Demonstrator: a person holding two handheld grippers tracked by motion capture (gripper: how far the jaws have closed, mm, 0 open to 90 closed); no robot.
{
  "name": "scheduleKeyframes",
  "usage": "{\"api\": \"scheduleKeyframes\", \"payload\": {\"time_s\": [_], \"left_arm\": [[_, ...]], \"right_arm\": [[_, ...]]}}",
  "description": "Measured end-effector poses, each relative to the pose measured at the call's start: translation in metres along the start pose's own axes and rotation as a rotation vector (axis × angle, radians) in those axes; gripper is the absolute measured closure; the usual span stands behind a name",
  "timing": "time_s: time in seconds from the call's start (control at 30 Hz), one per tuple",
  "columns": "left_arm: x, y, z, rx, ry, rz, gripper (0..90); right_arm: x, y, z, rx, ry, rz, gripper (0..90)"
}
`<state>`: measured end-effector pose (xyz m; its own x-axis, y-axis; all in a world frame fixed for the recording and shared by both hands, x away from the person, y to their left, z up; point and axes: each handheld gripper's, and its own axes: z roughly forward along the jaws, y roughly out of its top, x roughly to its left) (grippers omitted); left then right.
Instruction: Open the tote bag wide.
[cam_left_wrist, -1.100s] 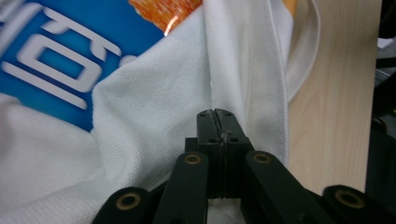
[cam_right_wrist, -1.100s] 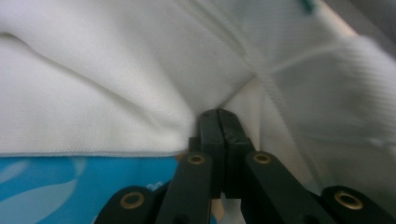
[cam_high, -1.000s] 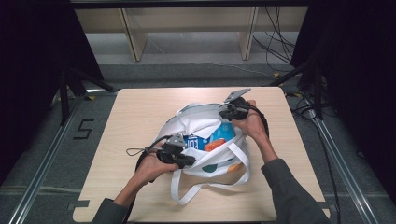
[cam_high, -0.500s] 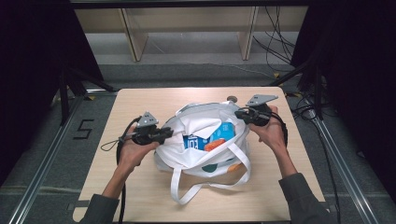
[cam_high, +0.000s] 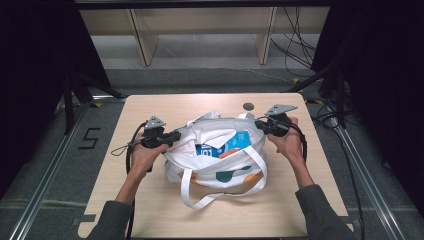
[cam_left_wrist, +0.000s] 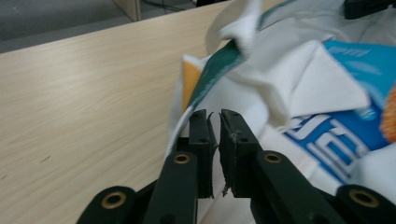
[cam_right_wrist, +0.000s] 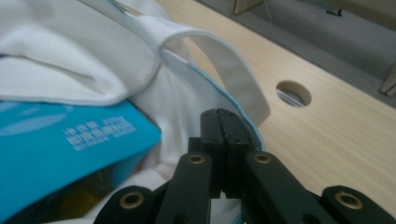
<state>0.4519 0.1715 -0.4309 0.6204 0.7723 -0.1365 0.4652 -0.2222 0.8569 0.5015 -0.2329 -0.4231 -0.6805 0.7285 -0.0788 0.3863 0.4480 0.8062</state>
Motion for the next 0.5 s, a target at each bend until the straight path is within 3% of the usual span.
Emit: {"api": "scheduleKeyframes", "payload": {"time_s": [0.03,0.1,0.3,0.4,0.43,0.5], "left_arm": [[0.000,0.000,0.000,0.000,0.000,0.000,80.2],[-0.013,0.007,-0.008,-0.008,-0.009,0.045,78.4],[-0.031,0.013,-0.021,-0.029,-0.062,0.063,74.2],[-0.034,0.010,-0.029,-0.033,-0.082,0.054,66.6],[-0.034,0.010,-0.029,-0.033,-0.082,0.054,65.1],[-0.033,0.006,-0.033,-0.041,-0.098,0.029,63.8]], "right_arm": [[0.000,0.000,0.000,0.000,0.000,0.000,90.0],[0.007,0.010,-0.016,-0.047,0.019,-0.003,90.0],[0.026,0.017,-0.034,-0.082,0.063,-0.041,90.0],[0.037,0.017,-0.043,-0.096,0.075,-0.055,89.6],[0.036,0.017,-0.045,-0.093,0.072,-0.084,89.3],[0.039,0.015,-0.046,-0.090,0.078,-0.065,88.9]]}}
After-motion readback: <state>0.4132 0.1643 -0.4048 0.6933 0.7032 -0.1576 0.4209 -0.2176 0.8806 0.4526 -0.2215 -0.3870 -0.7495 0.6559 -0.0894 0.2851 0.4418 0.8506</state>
